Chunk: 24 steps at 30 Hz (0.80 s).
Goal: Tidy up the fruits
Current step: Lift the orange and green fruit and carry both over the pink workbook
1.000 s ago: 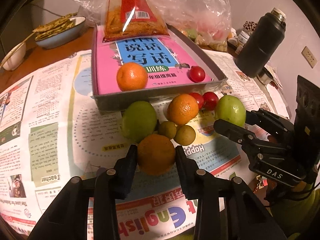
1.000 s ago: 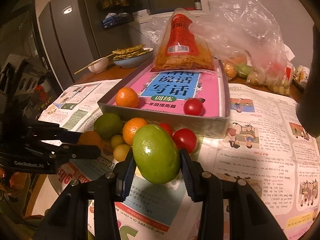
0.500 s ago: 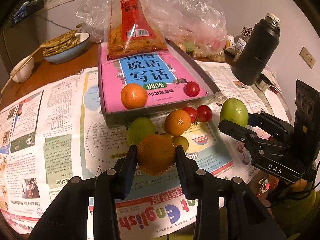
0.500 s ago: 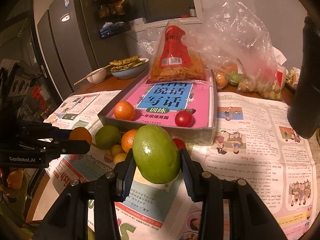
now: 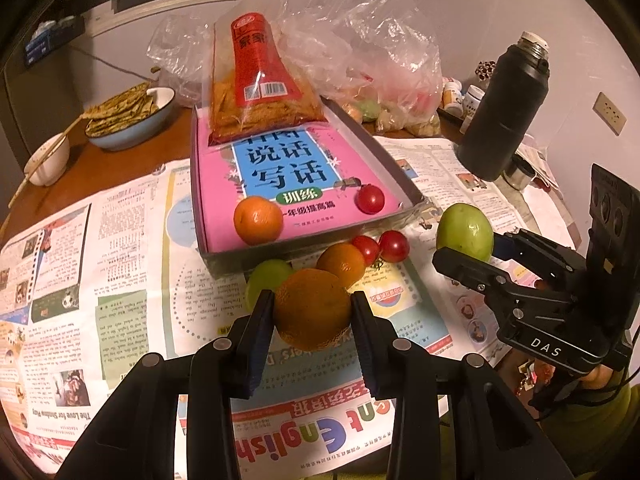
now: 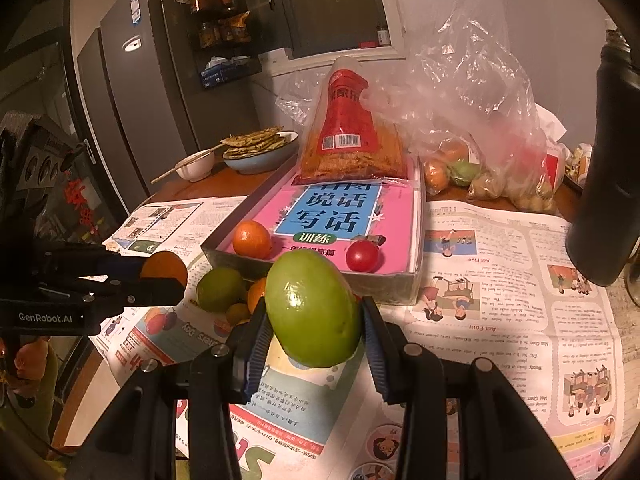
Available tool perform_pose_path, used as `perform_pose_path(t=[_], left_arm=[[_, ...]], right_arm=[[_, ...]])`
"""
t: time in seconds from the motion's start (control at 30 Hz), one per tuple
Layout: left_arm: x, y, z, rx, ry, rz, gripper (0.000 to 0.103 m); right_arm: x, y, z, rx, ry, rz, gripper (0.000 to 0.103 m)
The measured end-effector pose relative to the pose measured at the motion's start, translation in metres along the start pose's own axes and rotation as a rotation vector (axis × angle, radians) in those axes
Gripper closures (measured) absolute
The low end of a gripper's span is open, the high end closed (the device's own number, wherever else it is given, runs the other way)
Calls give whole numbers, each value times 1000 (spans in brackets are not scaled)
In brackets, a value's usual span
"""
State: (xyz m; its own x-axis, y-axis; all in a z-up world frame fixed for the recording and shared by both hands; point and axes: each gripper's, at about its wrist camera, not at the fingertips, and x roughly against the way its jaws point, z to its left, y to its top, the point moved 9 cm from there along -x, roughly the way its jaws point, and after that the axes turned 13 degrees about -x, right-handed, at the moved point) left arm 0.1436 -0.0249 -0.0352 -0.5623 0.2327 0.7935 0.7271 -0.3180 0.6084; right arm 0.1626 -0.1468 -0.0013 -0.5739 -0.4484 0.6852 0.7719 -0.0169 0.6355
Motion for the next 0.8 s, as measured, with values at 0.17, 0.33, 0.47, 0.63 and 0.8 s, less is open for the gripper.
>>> perform_pose_path(t=[0.17,0.33,0.47,0.63,0.8], left_arm=[[0,11,-3,-12,-4,-12,64],[-3,24,-7,-23,-10,-23,64],[-8,33,-10,-29,-16,-27,64],[-13,45,-10,-31,-22,-37,64],[-22,56,-7,-31,-15,-37,64]], right_arm=[[4,6,-4,-11,-6,-14,59],[5,13,-10,-25,-14,-22,59],[6,19,-13,-29,-18,-32,59],[6,28,-15,-28,-24,-46,59],[3,38,-17,-31,-30,-57,59]])
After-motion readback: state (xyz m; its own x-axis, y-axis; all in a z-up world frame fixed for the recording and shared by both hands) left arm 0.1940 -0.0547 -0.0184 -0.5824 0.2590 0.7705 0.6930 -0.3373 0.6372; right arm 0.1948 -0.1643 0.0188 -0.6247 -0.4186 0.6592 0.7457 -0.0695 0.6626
